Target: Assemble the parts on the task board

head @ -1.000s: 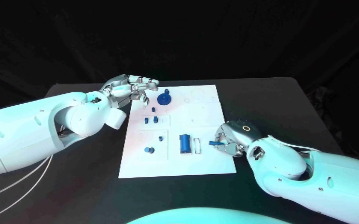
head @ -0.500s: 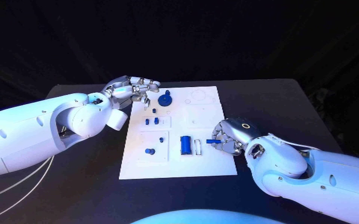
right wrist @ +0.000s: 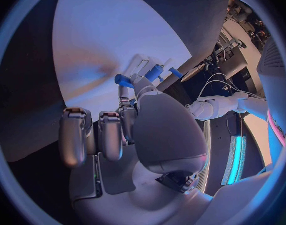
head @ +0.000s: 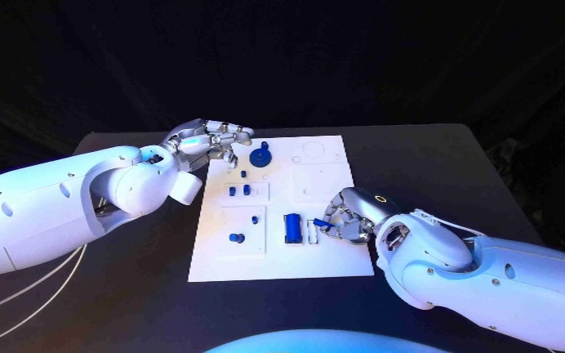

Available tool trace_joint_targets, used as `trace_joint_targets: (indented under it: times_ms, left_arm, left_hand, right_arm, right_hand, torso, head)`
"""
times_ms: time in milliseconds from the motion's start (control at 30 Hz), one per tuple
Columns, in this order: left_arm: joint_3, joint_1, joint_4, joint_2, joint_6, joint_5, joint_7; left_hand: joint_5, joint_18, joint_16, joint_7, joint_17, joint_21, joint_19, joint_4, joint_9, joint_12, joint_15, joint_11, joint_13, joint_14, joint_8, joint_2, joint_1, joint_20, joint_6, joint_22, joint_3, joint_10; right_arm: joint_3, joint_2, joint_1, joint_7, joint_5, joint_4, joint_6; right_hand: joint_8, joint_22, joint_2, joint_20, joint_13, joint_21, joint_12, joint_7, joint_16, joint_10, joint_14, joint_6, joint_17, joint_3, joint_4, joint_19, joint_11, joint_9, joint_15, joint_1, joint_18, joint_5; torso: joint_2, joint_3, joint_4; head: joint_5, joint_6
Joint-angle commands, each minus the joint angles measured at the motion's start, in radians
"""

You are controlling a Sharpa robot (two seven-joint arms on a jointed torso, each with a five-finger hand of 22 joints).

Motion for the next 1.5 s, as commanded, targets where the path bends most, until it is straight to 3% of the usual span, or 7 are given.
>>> trace_joint_targets:
  times_ms: [33, 267, 400, 700, 900, 1500]
  left_arm:
    - [0.0, 0.001, 0.004, 0.001, 0.021, -0.004, 0.003]
    - [0.0, 0.001, 0.005, 0.001, 0.022, -0.004, 0.002]
    - [0.0, 0.001, 0.006, 0.0, 0.024, -0.005, 0.001]
    - [0.0, 0.001, 0.007, -0.001, 0.029, -0.008, -0.003]
    - [0.0, 0.001, 0.008, -0.002, 0.033, -0.011, -0.005]
    - [0.0, 0.001, 0.008, -0.002, 0.039, -0.013, -0.01]
  left_hand:
    - [0.002, 0.013, -0.002, 0.0, -0.001, -0.005, -0.001, -0.002, 0.001, 0.005, 0.001, -0.001, 0.001, -0.008, 0.005, 0.01, -0.002, 0.008, -0.009, -0.001, -0.002, -0.007]
    - [0.002, 0.013, -0.002, 0.0, -0.001, -0.005, -0.001, -0.002, 0.001, 0.005, 0.001, -0.001, 0.001, -0.008, 0.005, 0.01, -0.002, 0.008, -0.009, -0.001, -0.002, -0.007]
    - [0.002, 0.013, -0.002, 0.0, -0.001, -0.005, -0.001, -0.002, 0.001, 0.005, 0.001, -0.001, 0.001, -0.008, 0.005, 0.01, -0.002, 0.008, -0.009, -0.001, -0.002, -0.007]
    - [0.002, 0.013, -0.002, 0.0, -0.001, -0.005, -0.001, -0.002, 0.001, 0.005, 0.001, -0.001, 0.001, -0.008, 0.005, 0.01, -0.002, 0.008, -0.009, -0.001, -0.002, -0.007]
    - [0.004, 0.014, -0.001, 0.001, -0.005, -0.008, 0.0, -0.004, 0.002, 0.009, 0.001, -0.001, 0.001, -0.01, 0.007, 0.021, 0.008, 0.008, -0.013, -0.003, 0.008, -0.013]
    - [0.004, 0.013, -0.001, 0.001, -0.005, -0.008, 0.0, -0.004, 0.002, 0.009, 0.001, 0.0, 0.001, -0.011, 0.007, 0.021, 0.008, 0.008, -0.013, -0.004, 0.008, -0.014]
  right_arm:
    - [0.0, 0.012, -0.004, -0.002, 0.082, -0.008, -0.001]
    - [0.0, 0.03, -0.007, -0.005, 0.111, -0.026, 0.03]
    - [0.0, 0.038, -0.007, -0.005, 0.122, -0.035, 0.045]
    - [0.0, 0.05, -0.008, -0.003, 0.131, -0.038, 0.044]
    - [0.0, 0.052, -0.008, -0.003, 0.133, -0.04, 0.044]
    - [0.0, 0.053, -0.008, -0.003, 0.116, -0.043, 0.04]
  right_hand:
    - [0.005, 0.185, -0.002, -0.005, -0.002, 0.002, 0.001, -0.014, 0.004, 0.003, 0.092, 0.017, 0.188, 0.006, 0.006, 0.071, 0.002, 0.002, -0.001, -0.019, 0.001, 0.007]
    - [0.012, 0.187, -0.007, -0.006, 0.0, 0.005, 0.005, -0.016, 0.006, 0.006, 0.093, 0.02, 0.19, 0.017, 0.025, 0.072, 0.0, 0.004, -0.002, -0.049, 0.001, 0.006]
    - [0.02, 0.189, -0.008, -0.007, 0.003, 0.006, 0.011, -0.018, 0.006, 0.009, 0.093, 0.024, 0.191, 0.023, 0.045, 0.073, -0.001, 0.008, -0.003, -0.081, 0.0, 0.004]
    - [0.039, 0.192, -0.007, -0.008, 0.014, 0.011, 0.029, -0.022, 0.008, 0.018, 0.093, 0.031, 0.194, 0.025, 0.089, 0.074, -0.004, 0.016, -0.005, -0.147, -0.001, -0.024]
    - [0.044, 0.194, -0.004, -0.009, 0.017, 0.013, 0.035, -0.022, 0.008, 0.021, 0.093, 0.032, 0.194, 0.026, 0.101, 0.075, -0.004, 0.019, -0.006, -0.164, -0.001, -0.025]
    - [0.062, 0.193, -0.017, -0.009, 0.02, 0.009, 0.038, -0.021, 0.007, 0.022, 0.093, 0.028, 0.193, 0.001, 0.129, 0.074, -0.003, 0.028, -0.006, -0.216, -0.001, -0.019]
  torso:
    - [0.001, 0.0007, 0.0003]
    - [-0.001, -0.001, -0.0002]
    - [0.0, 0.0005, 0.0]
    - [-0.001, 0.0, -0.0001]
    - [0.0, 0.0001, -0.0008]
    - [0.0, 0.0006, -0.0012]
  head:
    - [0.001, -0.001]
    - [0.001, -0.002]
    - [0.003, -0.003]
    - [0.004, -0.003]
    - [0.004, -0.005]
    - [0.001, -0.003]
